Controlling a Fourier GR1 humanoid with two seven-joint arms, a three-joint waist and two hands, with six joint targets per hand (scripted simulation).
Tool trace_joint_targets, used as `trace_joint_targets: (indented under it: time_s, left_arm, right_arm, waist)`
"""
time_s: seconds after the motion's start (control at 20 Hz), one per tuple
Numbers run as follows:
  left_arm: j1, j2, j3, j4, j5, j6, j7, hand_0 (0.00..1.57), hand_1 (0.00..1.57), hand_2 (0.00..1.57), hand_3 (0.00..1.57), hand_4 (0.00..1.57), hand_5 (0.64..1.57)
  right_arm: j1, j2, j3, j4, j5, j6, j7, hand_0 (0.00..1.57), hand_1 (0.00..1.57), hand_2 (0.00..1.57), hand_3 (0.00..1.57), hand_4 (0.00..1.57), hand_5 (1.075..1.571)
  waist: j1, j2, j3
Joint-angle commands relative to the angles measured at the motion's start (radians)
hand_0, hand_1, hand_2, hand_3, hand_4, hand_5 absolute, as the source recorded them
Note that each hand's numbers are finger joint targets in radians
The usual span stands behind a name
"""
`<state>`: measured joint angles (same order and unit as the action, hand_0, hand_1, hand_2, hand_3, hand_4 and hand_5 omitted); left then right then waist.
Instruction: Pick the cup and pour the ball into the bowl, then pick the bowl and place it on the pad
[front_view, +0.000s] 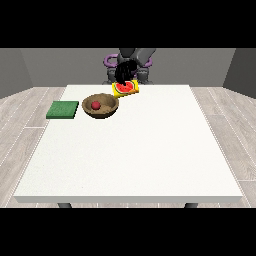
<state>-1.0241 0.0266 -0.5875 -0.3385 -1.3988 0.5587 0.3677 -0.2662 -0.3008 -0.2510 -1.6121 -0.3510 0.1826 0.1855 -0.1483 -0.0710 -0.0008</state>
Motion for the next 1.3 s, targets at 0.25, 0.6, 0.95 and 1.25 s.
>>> trace_joint_targets:
  time_s: [0.25,0.6,0.95,1.25]
  left_arm:
    - [0.144,0.155,0.382,-0.207,0.469,0.215,-0.278,1.24,1.24,1.57,1.57,0.76,1.568]
    - [0.411,0.175,0.539,-0.383,0.828,0.240,-0.712,1.56,1.56,1.57,1.57,1.37,1.530]
    - [0.373,-0.022,0.719,-0.555,1.283,-0.114,-0.811,1.37,1.37,1.57,1.57,0.86,1.564]
    - [0.387,0.068,0.869,-0.595,1.566,-0.500,-1.004,0.17,0.17,0.00,0.00,0.20,1.566]
  right_arm:
    - [0.087,0.000,-0.033,-0.044,-0.006,0.019,-0.053,0.00,0.00,0.00,0.00,0.38,1.565]
    - [0.097,-0.008,-0.053,-0.168,-0.031,0.006,-0.037,0.00,0.00,0.00,0.00,0.39,1.566]
    - [0.074,0.021,-0.045,-0.175,-0.027,-0.034,-0.031,0.00,0.00,0.00,0.00,0.46,1.566]
    - [0.049,0.075,-0.002,-0.254,0.043,-0.136,-0.011,0.00,0.00,0.00,0.00,0.51,1.563]
  waist:
    - [0.050,0.045,-0.0058]
    - [0.058,0.139,-0.0079]
    - [0.126,0.170,-0.0217]
    - [0.214,0.294,-0.0073]
